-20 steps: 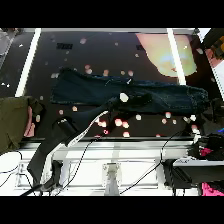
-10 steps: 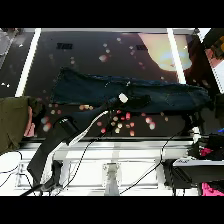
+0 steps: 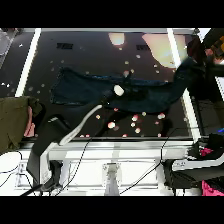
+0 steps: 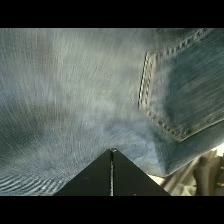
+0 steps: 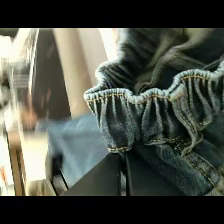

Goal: Fold the clothes and pants, and hang the long-sleeved shirts on hangers.

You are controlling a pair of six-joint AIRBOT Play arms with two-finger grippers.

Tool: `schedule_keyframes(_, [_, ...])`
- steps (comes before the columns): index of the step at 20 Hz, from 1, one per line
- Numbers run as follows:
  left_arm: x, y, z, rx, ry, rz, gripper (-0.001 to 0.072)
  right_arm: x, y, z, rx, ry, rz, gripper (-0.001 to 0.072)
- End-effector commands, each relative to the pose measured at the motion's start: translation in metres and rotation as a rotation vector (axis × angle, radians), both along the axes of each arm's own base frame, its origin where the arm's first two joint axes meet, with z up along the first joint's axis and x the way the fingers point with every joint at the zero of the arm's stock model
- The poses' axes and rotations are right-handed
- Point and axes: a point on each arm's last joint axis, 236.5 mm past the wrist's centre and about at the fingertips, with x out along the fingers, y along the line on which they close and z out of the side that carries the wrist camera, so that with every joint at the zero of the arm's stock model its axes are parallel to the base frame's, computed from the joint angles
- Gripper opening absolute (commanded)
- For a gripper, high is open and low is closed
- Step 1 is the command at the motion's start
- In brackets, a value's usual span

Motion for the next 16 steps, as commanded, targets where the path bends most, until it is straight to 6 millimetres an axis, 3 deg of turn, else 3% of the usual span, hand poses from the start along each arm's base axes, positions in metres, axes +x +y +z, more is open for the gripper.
schedule_keyframes(1, [0.052, 0.097, 0.056, 0.201, -0.19, 0.037, 0.0005, -0.003, 0.138, 0.014, -0.054, -0.028, 0.278, 0.002])
schedule_keyframes(3, [0.079, 0.17, 0.09, 0.298, -0.235, 0.12, 0.0005, -0.022, 0.212, -0.014, -0.108, 0.031, 0.43, 0.0019])
schedule_keyframes(6, [0.102, 0.249, 0.135, 0.316, -0.265, 0.239, 0.0008, -0.069, 0.319, -0.056, -0.127, 0.097, 0.665, 0.0024])
schedule_keyframes(7, [0.106, 0.263, 0.144, 0.311, -0.271, 0.267, 0.0009, -0.081, 0.341, -0.071, -0.175, 0.099, 0.717, 0.0041])
schedule_keyframes(8, [0.109, 0.274, 0.152, 0.306, -0.279, 0.289, 0.0031, -0.085, 0.346, -0.086, -0.269, 0.084, 0.741, 0.0162])
schedule_keyframes(9, [0.11, 0.279, 0.156, 0.305, -0.285, 0.299, 0.0083, -0.083, 0.342, -0.094, -0.357, 0.085, 0.729, 0.0442])
schedule_keyframes(10, [0.109, 0.281, 0.159, 0.306, -0.29, 0.298, 0.0125, -0.076, 0.33, -0.093, -0.415, 0.1, 0.694, 0.0604])
schedule_keyframes(12, [0.107, 0.28, 0.159, 0.319, -0.304, 0.277, 0.0123, -0.051, 0.284, -0.072, -0.555, 0.079, 0.643, 0.0597])
schedule_keyframes(13, [0.104, 0.277, 0.157, 0.323, -0.296, 0.264, 0.012, -0.037, 0.252, -0.059, -0.628, 0.071, 0.6, 0.0442])
schedule_keyframes(14, [0.1, 0.274, 0.154, 0.33, -0.283, 0.248, 0.0107, -0.023, 0.213, -0.047, -0.708, 0.063, 0.552, 0.0016])
schedule_keyframes(16, [0.09, 0.272, 0.145, 0.371, -0.282, 0.182, 0.0042, -0.007, 0.143, -0.036, -0.729, 0.096, 0.407, 0.0023])
